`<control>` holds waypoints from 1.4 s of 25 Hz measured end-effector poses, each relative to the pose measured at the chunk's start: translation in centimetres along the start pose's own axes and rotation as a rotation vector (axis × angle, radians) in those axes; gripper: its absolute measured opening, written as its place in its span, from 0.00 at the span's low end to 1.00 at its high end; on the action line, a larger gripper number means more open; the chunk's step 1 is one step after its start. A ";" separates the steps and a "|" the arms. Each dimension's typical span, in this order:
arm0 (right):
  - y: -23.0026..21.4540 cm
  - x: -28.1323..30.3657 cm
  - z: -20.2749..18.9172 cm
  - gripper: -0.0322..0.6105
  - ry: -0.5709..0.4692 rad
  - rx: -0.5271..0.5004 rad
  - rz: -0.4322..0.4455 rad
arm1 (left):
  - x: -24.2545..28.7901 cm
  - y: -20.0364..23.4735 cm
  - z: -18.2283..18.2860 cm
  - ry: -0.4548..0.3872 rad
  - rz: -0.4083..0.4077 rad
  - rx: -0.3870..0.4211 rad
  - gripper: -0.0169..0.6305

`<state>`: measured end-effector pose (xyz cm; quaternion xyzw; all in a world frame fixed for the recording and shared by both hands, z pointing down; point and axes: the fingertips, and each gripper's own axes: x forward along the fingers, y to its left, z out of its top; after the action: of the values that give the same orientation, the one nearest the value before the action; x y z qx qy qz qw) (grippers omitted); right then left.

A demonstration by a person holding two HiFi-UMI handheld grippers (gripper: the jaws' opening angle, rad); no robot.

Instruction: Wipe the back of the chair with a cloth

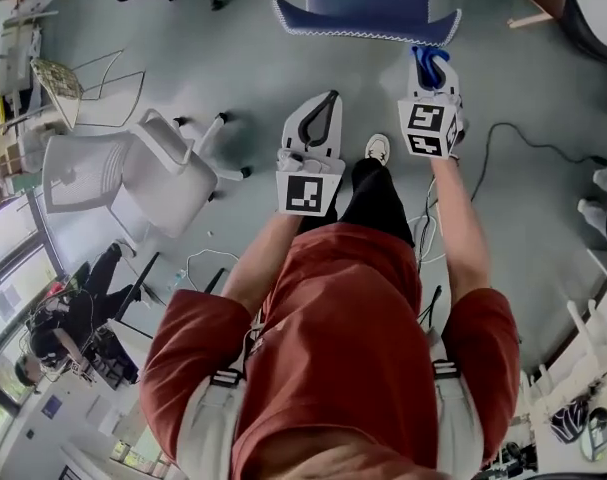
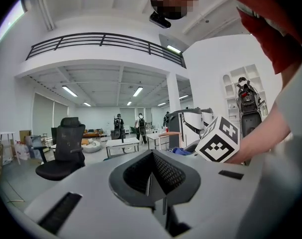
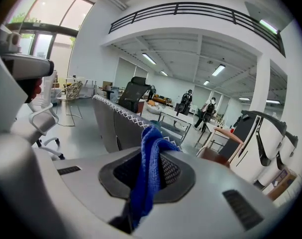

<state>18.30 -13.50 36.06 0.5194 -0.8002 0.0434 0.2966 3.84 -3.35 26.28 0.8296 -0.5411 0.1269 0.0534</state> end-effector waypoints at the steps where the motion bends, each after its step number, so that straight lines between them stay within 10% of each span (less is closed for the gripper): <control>1: -0.1 -0.2 0.2 0.13 0.000 0.011 0.001 | -0.4 0.0 0.7 -0.005 -0.002 0.011 0.05; 12: 0.6 -2.2 1.4 0.13 0.041 0.079 -0.020 | -2.7 2.4 5.6 -0.052 0.012 -0.047 0.05; 24: 2.1 -12.8 15.0 0.13 -0.162 0.244 0.028 | -4.2 9.0 12.1 -0.129 0.084 -0.062 0.05; 35: 1.3 -18.5 30.0 0.13 -0.377 0.166 0.058 | -8.6 14.8 22.5 -0.249 0.096 -0.085 0.05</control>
<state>9.57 -9.36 2.10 0.5177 -0.8499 0.0200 0.0964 -9.46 -6.85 1.64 0.8092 -0.5873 0.0021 0.0147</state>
